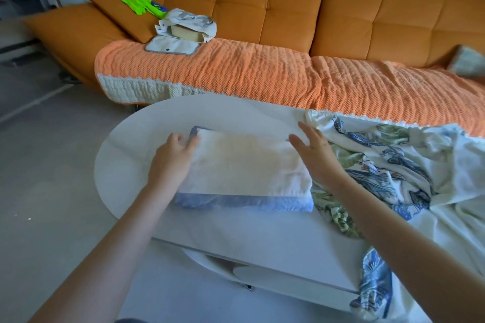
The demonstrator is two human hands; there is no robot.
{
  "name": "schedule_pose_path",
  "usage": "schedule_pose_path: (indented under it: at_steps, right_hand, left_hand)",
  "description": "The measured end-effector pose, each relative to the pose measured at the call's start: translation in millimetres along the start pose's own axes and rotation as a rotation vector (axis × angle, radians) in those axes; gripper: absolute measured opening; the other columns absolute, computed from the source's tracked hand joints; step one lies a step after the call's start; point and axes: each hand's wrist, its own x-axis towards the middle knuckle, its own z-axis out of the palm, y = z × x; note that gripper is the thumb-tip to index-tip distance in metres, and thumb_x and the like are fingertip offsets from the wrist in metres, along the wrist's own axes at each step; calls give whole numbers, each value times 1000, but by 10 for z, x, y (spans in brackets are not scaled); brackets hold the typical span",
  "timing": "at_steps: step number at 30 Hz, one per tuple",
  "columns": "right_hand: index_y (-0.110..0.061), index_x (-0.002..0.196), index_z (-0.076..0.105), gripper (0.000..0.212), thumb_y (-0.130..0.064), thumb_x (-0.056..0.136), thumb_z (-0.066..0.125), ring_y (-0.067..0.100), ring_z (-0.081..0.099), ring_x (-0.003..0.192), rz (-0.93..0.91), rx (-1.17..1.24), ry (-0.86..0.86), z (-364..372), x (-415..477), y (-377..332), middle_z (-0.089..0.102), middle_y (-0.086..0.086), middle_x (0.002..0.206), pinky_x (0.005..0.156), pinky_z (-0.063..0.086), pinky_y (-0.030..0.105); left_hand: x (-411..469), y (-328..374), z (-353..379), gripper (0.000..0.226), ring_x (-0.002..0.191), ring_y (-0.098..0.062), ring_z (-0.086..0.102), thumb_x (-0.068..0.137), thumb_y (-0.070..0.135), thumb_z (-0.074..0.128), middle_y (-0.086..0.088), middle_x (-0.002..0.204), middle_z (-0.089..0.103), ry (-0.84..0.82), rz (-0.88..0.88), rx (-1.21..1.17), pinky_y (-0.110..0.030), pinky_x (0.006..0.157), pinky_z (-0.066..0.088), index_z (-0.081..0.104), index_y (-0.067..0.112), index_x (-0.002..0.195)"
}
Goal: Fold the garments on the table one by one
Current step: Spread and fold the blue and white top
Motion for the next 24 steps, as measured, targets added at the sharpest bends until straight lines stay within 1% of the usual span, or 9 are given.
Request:
schedule_pose_path:
  at_steps: [3, 8, 10, 13, 15, 17, 19, 22, 24]
  right_hand:
    - [-16, 144, 33, 58, -38, 94, 50, 27, 47, 118, 143, 26, -44, -10, -160, 89, 49, 13, 129, 99, 41, 43]
    - [-18, 129, 54, 41, -8, 89, 57, 9, 49, 73, 55, 126, 143, 125, -186, 162, 53, 3, 93, 62, 39, 14]
    - [-17, 118, 62, 32, -5, 89, 56, 9, 50, 74, 18, 95, 174, 189, -148, 189, 54, 6, 94, 61, 36, 13]
    - [-15, 115, 66, 26, -13, 92, 55, 24, 56, 100, 50, -3, 125, 290, -168, 250, 58, 10, 110, 77, 36, 21]
    - [-19, 125, 60, 31, -24, 96, 49, 25, 44, 122, -37, -51, 212, 212, -240, 152, 54, 6, 129, 96, 33, 27]
    - [-25, 138, 47, 41, -37, 98, 41, 17, 24, 140, -243, -145, 229, 106, -337, 8, 34, -3, 149, 112, 19, 31]
    - [-32, 147, 25, 53, -48, 97, 30, 10, 0, 144, -368, -248, 65, 120, -457, -49, 7, -11, 155, 117, 1, 30]
    - [-36, 149, 5, 64, -60, 91, 13, 13, -13, 144, -291, -429, -232, 388, -557, 122, -9, -11, 157, 119, -2, 40]
    - [-34, 150, 7, 73, -66, 84, 6, 17, -8, 146, -239, -424, -268, 494, -516, 260, -3, -6, 158, 118, 1, 46]
  left_hand:
    - [324, 115, 142, 49, 115, -29, 52, 89, 42, 55, -9, 121, 58, -97, -53, -89, -30, 80, 36, 54, 4, 119]
    - [461, 27, 238, 26, 89, -33, 56, 94, 13, 47, -18, 99, 62, 119, 62, -97, -35, 71, 39, 50, 7, 120]
    - [444, -64, 277, 25, 88, -36, 56, 95, 11, 43, -20, 97, 61, 176, 113, -41, -38, 70, 40, 49, 9, 120]
    - [413, -136, 318, 28, 106, -36, 52, 95, 12, 46, -19, 115, 56, 170, 168, 81, -41, 83, 40, 51, 9, 122]
    - [341, -16, 275, 32, 116, -33, 47, 96, 16, 47, -16, 124, 52, 192, 303, 127, -41, 93, 37, 53, 11, 127]
    - [170, 143, 224, 36, 124, -30, 43, 96, 27, 43, -12, 134, 50, 165, 526, 171, -39, 102, 31, 57, 15, 127]
    - [-102, 170, 260, 58, 138, -23, 29, 90, 52, 25, -1, 148, 38, -21, 683, 286, -39, 111, 17, 51, 25, 133]
    - [-327, -52, 422, 92, 145, -12, -3, 65, 77, -10, 14, 157, 5, -317, 544, 562, -43, 114, -3, 18, 43, 145]
    - [-291, -156, 530, 87, 145, -11, -8, 67, 79, -11, 15, 157, -2, -359, 478, 634, -44, 116, -3, 5, 45, 145]
